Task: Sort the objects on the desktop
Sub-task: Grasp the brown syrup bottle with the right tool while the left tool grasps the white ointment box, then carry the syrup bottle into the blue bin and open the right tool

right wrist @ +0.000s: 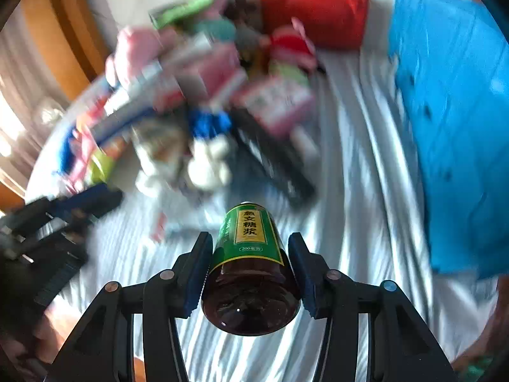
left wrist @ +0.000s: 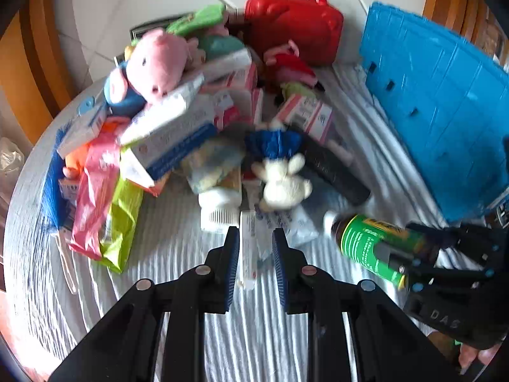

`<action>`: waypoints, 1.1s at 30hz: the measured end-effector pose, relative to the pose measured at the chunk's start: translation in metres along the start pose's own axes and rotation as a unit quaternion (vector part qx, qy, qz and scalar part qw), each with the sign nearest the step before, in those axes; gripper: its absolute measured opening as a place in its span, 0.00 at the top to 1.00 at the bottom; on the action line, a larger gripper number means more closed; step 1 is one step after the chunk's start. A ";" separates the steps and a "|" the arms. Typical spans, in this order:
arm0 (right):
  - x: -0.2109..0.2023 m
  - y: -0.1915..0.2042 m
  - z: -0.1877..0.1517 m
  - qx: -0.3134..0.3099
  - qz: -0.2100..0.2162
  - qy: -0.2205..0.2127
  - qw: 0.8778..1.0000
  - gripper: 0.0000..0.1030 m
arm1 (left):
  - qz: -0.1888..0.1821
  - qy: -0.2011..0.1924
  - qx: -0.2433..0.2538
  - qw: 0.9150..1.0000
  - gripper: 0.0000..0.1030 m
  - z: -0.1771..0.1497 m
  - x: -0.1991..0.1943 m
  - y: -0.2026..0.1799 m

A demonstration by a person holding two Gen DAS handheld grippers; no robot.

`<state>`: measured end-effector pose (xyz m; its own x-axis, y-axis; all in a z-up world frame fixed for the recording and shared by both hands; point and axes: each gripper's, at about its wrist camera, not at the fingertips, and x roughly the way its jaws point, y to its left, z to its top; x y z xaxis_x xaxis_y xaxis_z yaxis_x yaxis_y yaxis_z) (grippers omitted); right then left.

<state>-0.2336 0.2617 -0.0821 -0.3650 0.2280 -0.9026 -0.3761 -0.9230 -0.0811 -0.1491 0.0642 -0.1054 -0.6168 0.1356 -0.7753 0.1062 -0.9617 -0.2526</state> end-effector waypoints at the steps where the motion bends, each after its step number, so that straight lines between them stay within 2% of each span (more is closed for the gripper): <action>1: 0.006 -0.004 -0.008 0.001 0.000 0.014 1.000 0.54 | 0.000 0.009 0.001 1.000 0.80 -0.006 0.004 0.002; 4: 0.031 -0.009 -0.029 0.009 -0.001 0.053 0.999 0.53 | 0.002 0.042 0.005 0.999 0.80 -0.021 0.024 0.003; 9: 0.039 -0.007 -0.020 0.004 -0.004 0.059 0.998 0.51 | 0.006 0.088 -0.005 0.996 0.80 -0.036 0.055 0.006; 13: 0.056 -0.004 -0.010 0.001 -0.004 0.074 0.997 0.43 | 0.014 0.090 -0.009 0.996 0.80 -0.037 0.056 0.011; 18: 0.066 0.000 -0.002 -0.011 0.006 0.074 0.997 0.49 | 0.020 0.079 -0.006 0.997 0.80 -0.035 0.048 0.009; 22: 0.024 0.002 0.004 -0.018 0.028 0.024 0.999 0.50 | 0.017 0.037 -0.009 0.999 0.80 -0.024 0.015 0.003; 25: -0.035 0.004 0.016 -0.037 0.035 -0.045 0.998 0.50 | 0.019 -0.027 0.002 0.999 0.80 -0.005 -0.028 -0.012; 28: -0.099 -0.002 0.028 -0.049 0.034 -0.118 0.991 0.50 | 0.013 -0.086 0.015 0.996 0.80 0.019 -0.069 -0.032; 33: -0.196 -0.030 0.046 -0.045 0.012 -0.233 0.971 0.50 | -0.014 -0.167 0.040 0.985 0.80 0.065 -0.123 -0.084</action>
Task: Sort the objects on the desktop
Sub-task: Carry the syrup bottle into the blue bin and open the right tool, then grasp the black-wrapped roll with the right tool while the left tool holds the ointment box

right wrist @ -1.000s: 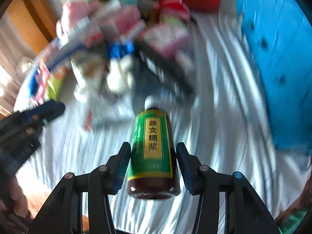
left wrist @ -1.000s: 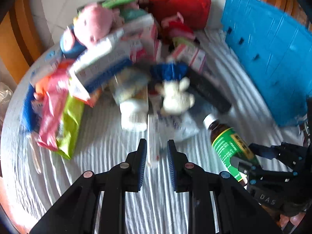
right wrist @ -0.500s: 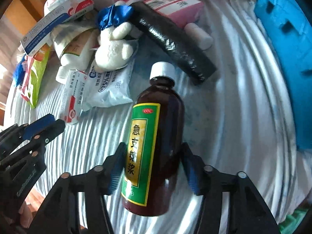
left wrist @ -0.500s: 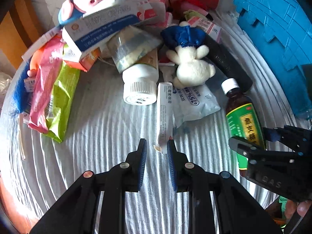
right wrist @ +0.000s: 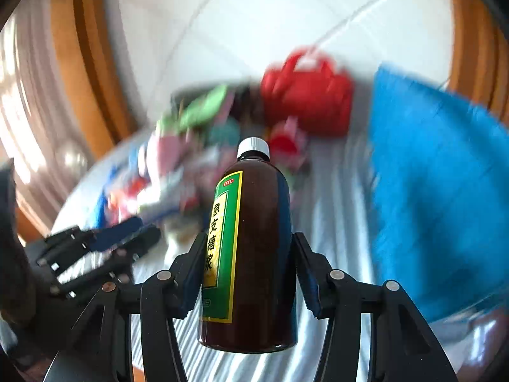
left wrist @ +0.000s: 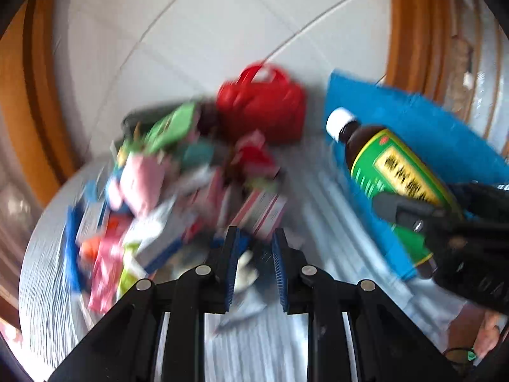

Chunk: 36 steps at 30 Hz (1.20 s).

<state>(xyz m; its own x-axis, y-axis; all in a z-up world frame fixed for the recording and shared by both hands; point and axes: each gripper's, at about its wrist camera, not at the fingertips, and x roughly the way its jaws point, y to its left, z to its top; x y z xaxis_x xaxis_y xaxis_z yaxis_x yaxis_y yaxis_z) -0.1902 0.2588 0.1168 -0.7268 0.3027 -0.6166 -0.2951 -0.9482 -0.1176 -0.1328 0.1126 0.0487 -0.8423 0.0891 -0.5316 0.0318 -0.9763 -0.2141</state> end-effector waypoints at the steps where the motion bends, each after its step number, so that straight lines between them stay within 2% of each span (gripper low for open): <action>1: -0.015 -0.010 0.008 -0.002 -0.008 -0.018 1.000 0.50 | -0.006 -0.012 0.005 1.000 0.80 0.010 -0.004 -0.010; 5: -0.058 -0.062 0.038 0.009 -0.051 -0.072 0.996 0.50 | -0.037 -0.052 0.022 0.998 0.80 0.054 -0.014 -0.069; 9: -0.081 -0.126 0.051 0.028 -0.108 -0.087 0.990 0.50 | -0.063 -0.088 0.054 0.993 0.80 0.092 -0.019 -0.139; 13: -0.077 -0.202 0.047 0.049 -0.151 -0.057 0.986 0.50 | -0.100 -0.084 0.071 0.989 0.80 0.116 -0.012 -0.206; 16: -0.062 -0.251 0.033 0.071 -0.174 -0.017 0.982 0.50 | -0.107 -0.059 0.088 0.989 0.80 0.121 0.005 -0.254; 19: -0.059 -0.297 0.013 0.089 -0.189 0.015 0.978 0.49 | -0.104 -0.040 0.079 0.991 0.80 0.118 0.014 -0.279; 22: -0.052 -0.329 -0.003 0.096 -0.202 0.034 0.974 0.49 | -0.079 -0.046 0.064 0.994 0.79 0.111 0.012 -0.278; 23: -0.048 -0.336 -0.006 0.101 -0.207 0.041 0.972 0.49 | -0.067 -0.048 0.057 0.995 0.73 0.109 0.012 -0.274; 25: -0.045 -0.343 -0.008 0.107 -0.211 0.049 0.970 0.50 | -0.050 -0.057 0.041 0.996 0.50 0.102 0.008 -0.260; 26: -0.044 -0.346 -0.010 0.109 -0.212 0.050 0.970 0.50 | -0.040 -0.063 0.033 0.997 0.29 0.098 0.005 -0.251; 27: -0.044 -0.349 -0.012 0.111 -0.212 0.050 0.970 0.49 | -0.027 -0.073 0.025 0.997 0.18 0.093 0.002 -0.240; 29: -0.044 -0.350 -0.014 0.117 -0.218 0.048 0.968 0.43 | -0.008 -0.083 0.020 0.996 0.17 0.085 -0.001 -0.220; 31: -0.045 -0.354 -0.013 0.123 -0.216 0.041 0.968 0.27 | 0.009 -0.071 0.014 0.997 0.17 0.074 0.001 -0.191; 35: -0.062 -0.322 -0.004 0.107 -0.197 -0.003 0.975 0.22 | 0.052 -0.037 -0.017 0.998 0.17 0.048 0.011 -0.126; 36: -0.068 -0.310 0.000 0.103 -0.183 -0.022 0.977 0.16 | 0.063 -0.023 -0.023 0.998 0.17 0.039 0.017 -0.105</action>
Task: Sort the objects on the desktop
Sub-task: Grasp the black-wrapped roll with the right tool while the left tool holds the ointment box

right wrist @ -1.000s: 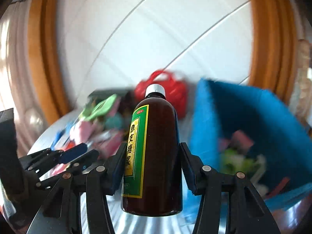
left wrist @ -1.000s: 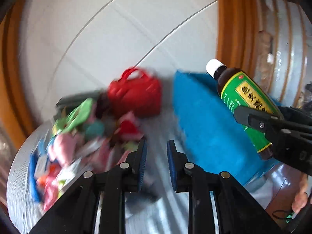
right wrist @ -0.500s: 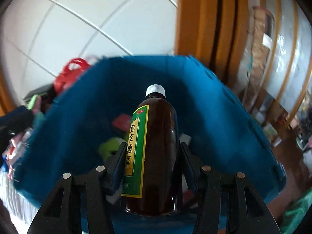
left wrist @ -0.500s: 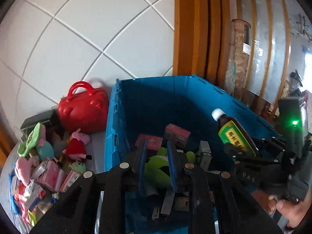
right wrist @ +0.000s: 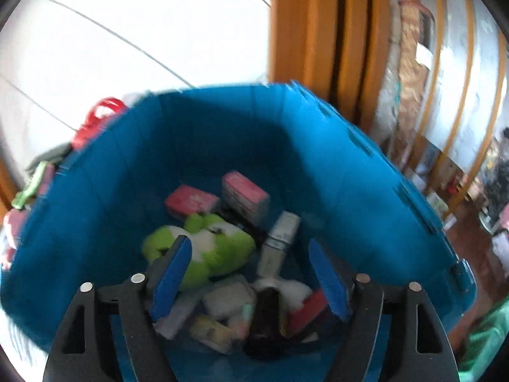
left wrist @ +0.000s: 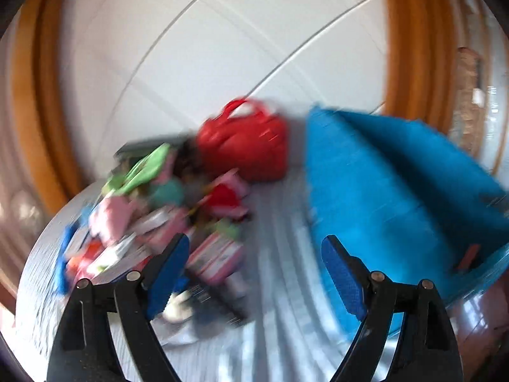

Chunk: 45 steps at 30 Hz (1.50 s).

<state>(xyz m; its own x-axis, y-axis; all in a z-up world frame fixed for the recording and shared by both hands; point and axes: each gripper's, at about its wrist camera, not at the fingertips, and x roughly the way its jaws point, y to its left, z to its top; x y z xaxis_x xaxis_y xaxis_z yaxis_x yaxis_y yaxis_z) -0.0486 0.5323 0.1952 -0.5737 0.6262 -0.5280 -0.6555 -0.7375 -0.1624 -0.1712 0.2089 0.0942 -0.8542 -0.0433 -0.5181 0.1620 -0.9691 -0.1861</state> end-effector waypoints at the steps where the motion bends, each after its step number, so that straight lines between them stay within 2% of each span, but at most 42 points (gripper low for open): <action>1: -0.010 0.010 0.002 -0.002 0.018 -0.018 1.000 0.13 | 0.015 0.017 -0.005 1.000 0.17 -0.008 0.008 0.018; 6: -0.050 0.085 0.008 -0.022 0.129 -0.086 0.988 0.13 | 0.083 0.099 -0.032 0.991 0.17 -0.068 0.035 0.108; 8: -0.055 0.124 0.008 -0.043 0.162 -0.090 0.982 0.19 | 0.098 0.127 -0.039 0.986 0.17 -0.092 0.046 0.134; 9: -0.055 0.142 0.007 -0.051 0.177 -0.089 0.979 0.24 | 0.099 0.140 -0.043 0.984 0.20 -0.107 0.051 0.145; 11: -0.051 0.180 0.003 -0.065 0.213 -0.080 0.972 0.26 | 0.095 0.164 -0.049 0.981 0.27 -0.127 0.061 0.160; 13: -0.041 0.214 -0.004 -0.078 0.233 -0.074 0.967 0.27 | 0.086 0.181 -0.053 0.978 0.28 -0.145 0.071 0.170; 17: 0.000 0.280 -0.033 -0.110 0.272 -0.009 0.956 0.27 | 0.063 0.198 -0.059 0.976 0.28 -0.161 0.094 0.174; 18: 0.014 0.291 -0.042 -0.117 0.273 0.011 0.955 0.27 | 0.061 0.202 -0.058 0.976 0.28 -0.164 0.102 0.175; 19: 0.031 0.302 -0.051 -0.110 0.256 0.026 0.960 0.29 | 0.060 0.207 -0.057 0.975 0.28 -0.166 0.108 0.175; 20: 0.052 0.312 -0.063 -0.112 0.254 0.056 0.959 0.32 | 0.061 0.212 -0.058 0.974 0.36 -0.170 0.117 0.176; 21: 0.069 0.319 -0.074 -0.112 0.253 0.081 0.958 0.46 | 0.059 0.222 -0.062 0.971 0.50 -0.174 0.128 0.177; 22: 0.092 0.326 -0.089 -0.111 0.254 0.115 0.954 0.60 | 0.054 0.234 -0.065 0.969 0.56 -0.178 0.136 0.177; 23: 0.110 0.329 -0.101 -0.110 0.252 0.141 0.951 0.62 | 0.050 0.248 -0.068 0.965 0.64 -0.182 0.145 0.178; 26: 0.144 0.338 -0.127 -0.123 0.237 0.176 0.948 0.61 | 0.036 0.263 -0.077 0.961 0.77 -0.191 0.159 0.177; 33: 0.207 0.376 -0.150 -0.163 0.222 0.215 0.937 0.62 | 0.033 0.257 -0.083 0.962 0.79 -0.182 0.173 0.175; 35: 0.222 0.387 -0.152 -0.182 0.203 0.210 0.939 0.60 | 0.033 0.260 -0.087 0.961 0.79 -0.179 0.178 0.175; 37: 0.232 0.392 -0.151 -0.182 0.208 0.215 0.937 0.55 | 0.035 0.262 -0.090 0.960 0.79 -0.181 0.181 0.175; 45: 0.249 0.404 -0.154 -0.217 0.202 0.221 0.929 0.56 | 0.035 0.254 -0.087 0.963 0.83 -0.175 0.173 0.170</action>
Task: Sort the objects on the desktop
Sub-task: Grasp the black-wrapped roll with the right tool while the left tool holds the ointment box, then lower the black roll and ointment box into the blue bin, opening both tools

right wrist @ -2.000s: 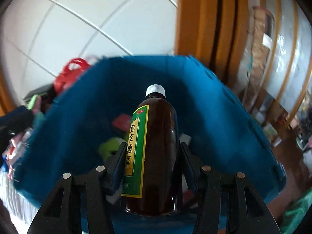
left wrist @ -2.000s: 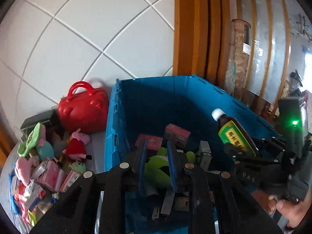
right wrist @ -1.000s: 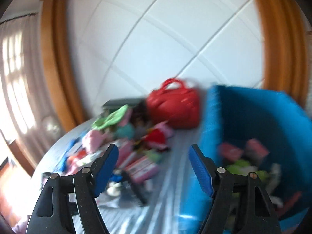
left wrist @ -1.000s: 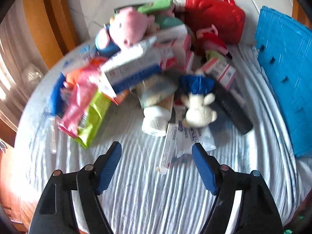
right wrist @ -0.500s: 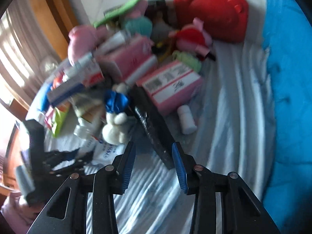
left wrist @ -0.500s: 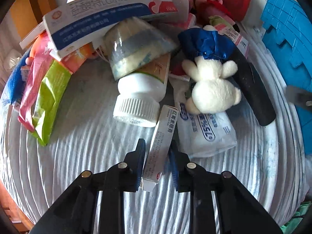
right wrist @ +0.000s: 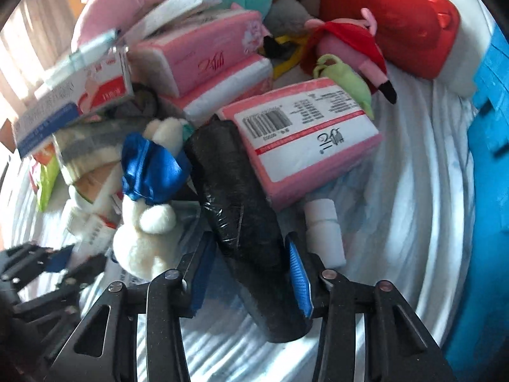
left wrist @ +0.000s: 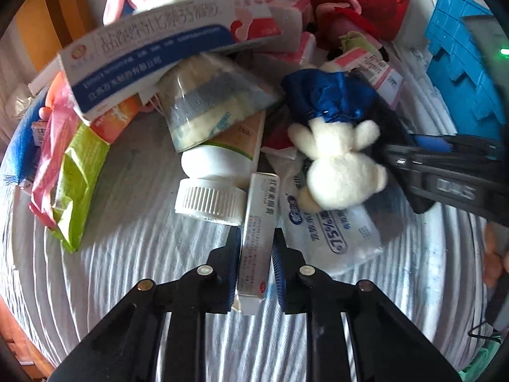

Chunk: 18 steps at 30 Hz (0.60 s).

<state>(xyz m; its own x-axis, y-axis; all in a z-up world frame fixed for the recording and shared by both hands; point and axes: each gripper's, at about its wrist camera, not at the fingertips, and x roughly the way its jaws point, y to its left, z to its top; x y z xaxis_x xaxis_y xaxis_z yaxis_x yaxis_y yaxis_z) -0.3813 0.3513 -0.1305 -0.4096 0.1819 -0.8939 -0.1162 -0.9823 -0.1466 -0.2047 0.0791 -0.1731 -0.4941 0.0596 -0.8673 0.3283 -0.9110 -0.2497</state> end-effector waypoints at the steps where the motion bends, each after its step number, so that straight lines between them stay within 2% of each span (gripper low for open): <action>1: 0.003 -0.001 0.001 -0.002 -0.001 0.003 1.000 0.57 | -0.002 -0.002 0.001 1.000 0.83 -0.001 -0.004 -0.001; 4: 0.004 0.000 0.000 -0.006 -0.006 0.008 1.000 0.60 | 0.000 -0.008 0.006 1.000 0.83 -0.006 -0.019 -0.005; 7: -0.016 -0.002 -0.010 0.025 0.015 0.001 1.000 0.63 | 0.003 -0.031 0.008 0.999 0.83 -0.009 -0.043 -0.007; 11: -0.072 0.002 -0.026 0.033 0.044 -0.039 0.998 0.63 | 0.012 -0.073 0.013 0.997 0.83 -0.006 -0.081 -0.009; 13: -0.102 0.009 -0.030 0.029 0.044 -0.065 0.996 0.63 | 0.015 -0.098 0.016 0.995 0.83 0.002 -0.101 -0.014; 18: -0.189 0.011 -0.025 0.023 0.045 -0.145 0.988 0.63 | 0.006 -0.175 0.039 0.984 0.83 0.019 -0.162 -0.037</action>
<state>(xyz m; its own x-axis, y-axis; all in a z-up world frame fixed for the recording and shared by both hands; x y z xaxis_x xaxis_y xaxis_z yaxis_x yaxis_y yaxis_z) -0.2825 0.3055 0.0260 -0.6615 0.1054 -0.7425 -0.1052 -0.9933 -0.0473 -0.1522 0.0955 -0.0150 -0.7421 -0.0824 -0.6652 0.2799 -0.9398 -0.1959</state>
